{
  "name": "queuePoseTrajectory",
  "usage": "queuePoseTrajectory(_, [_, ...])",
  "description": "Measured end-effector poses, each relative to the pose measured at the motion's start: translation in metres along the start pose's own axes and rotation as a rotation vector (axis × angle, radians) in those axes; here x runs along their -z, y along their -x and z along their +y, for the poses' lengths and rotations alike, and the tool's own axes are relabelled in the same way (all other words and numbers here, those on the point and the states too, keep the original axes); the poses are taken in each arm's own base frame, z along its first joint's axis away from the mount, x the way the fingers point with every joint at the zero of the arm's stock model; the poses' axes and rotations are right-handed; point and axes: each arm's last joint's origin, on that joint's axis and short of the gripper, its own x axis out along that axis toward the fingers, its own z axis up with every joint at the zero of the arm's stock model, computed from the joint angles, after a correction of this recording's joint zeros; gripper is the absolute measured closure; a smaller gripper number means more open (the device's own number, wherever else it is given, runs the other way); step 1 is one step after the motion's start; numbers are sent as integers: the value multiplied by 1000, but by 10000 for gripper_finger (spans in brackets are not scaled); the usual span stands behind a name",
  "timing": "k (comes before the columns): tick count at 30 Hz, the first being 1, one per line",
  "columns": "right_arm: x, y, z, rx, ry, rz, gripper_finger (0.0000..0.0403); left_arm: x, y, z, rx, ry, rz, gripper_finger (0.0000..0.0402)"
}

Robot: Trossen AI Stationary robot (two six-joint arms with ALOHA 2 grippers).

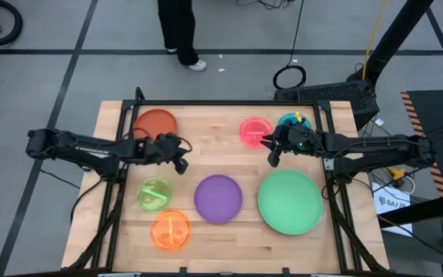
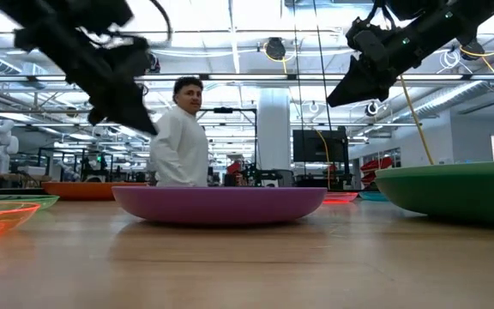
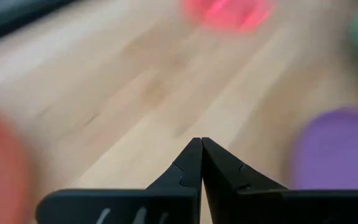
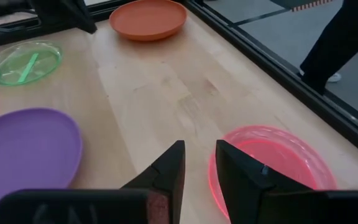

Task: Stack plastic plates
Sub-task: Stack the orange plate on top of the light green plate

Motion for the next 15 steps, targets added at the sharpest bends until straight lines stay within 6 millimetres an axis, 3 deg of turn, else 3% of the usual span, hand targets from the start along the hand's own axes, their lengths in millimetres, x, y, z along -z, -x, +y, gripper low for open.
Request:
queuePoseTrajectory(8, [0, -1, -3, 13, 10, 0, 319, -12, -21, 21, -274, -93, 313, 390])
queuePoseTrajectory(15, [2, -1, -4, 18, 16, 24, 319, -31, -21, 47, -359, -45, 354, 390])
